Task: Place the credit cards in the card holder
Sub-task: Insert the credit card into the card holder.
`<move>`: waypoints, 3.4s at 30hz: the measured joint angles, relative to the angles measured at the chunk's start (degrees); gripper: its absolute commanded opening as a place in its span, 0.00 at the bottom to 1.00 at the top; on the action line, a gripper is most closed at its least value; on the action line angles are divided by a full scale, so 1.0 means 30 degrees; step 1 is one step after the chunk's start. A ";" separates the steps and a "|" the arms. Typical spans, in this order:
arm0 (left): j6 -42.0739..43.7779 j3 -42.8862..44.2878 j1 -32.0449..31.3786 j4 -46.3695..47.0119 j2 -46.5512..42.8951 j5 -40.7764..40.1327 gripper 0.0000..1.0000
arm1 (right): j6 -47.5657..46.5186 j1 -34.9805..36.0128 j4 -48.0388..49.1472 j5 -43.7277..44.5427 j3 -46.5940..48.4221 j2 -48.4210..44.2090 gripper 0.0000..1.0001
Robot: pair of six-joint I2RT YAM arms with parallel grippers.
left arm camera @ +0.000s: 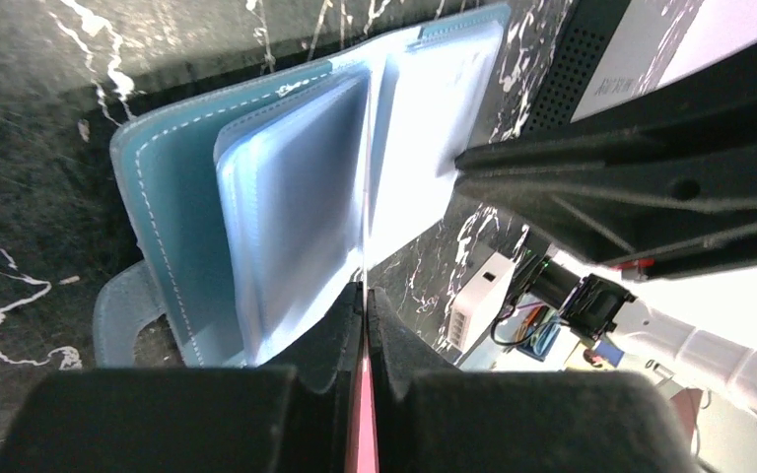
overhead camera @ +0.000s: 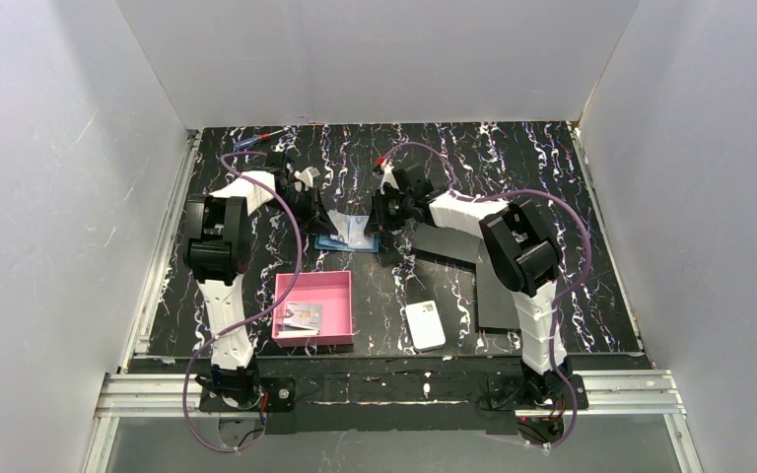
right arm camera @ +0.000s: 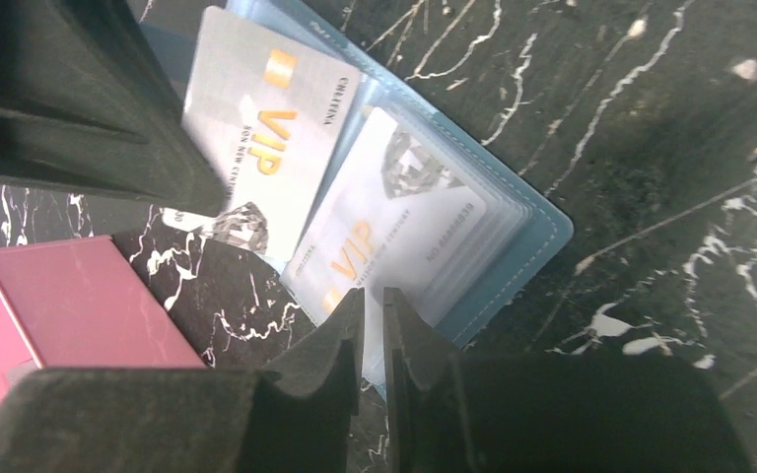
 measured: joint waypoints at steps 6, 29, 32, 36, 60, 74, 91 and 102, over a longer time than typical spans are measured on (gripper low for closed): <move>0.1151 -0.0182 0.0000 -0.0051 -0.0248 0.0240 0.00 | -0.0619 -0.0554 -0.0255 -0.0503 0.0000 0.0007 0.18; 0.2572 -0.0080 0.0000 -0.1071 0.0874 0.3548 0.00 | -0.1566 -0.0823 -0.0284 -0.1851 0.0182 0.0328 0.17; 0.2659 -0.0073 0.0000 -0.1406 0.0976 0.3461 0.00 | -0.1574 -0.0823 -0.0284 -0.1843 0.0182 0.0328 0.17; 0.2834 -0.0058 0.0007 -0.1537 0.0976 0.3373 0.00 | -0.1574 -0.0823 -0.0284 -0.1843 0.0182 0.0328 0.17; 0.2827 0.0962 0.0022 -0.2295 0.2222 0.3650 0.00 | -0.1639 -0.0823 -0.0262 -0.1851 0.0182 0.0335 0.17; 0.1566 0.1596 -0.0007 -0.1239 0.2674 0.3927 0.00 | -0.1632 -0.0860 -0.0270 -0.1996 0.0255 0.0401 0.16; -0.0663 0.0481 -0.1071 0.1596 0.2499 0.3126 0.37 | -0.1545 -0.0852 -0.1246 -0.1603 0.0801 0.0430 0.22; -0.1545 0.0772 -0.2652 0.0335 0.0182 -0.1996 0.71 | -0.1020 -0.0794 -0.4080 0.1224 0.1501 0.0270 0.33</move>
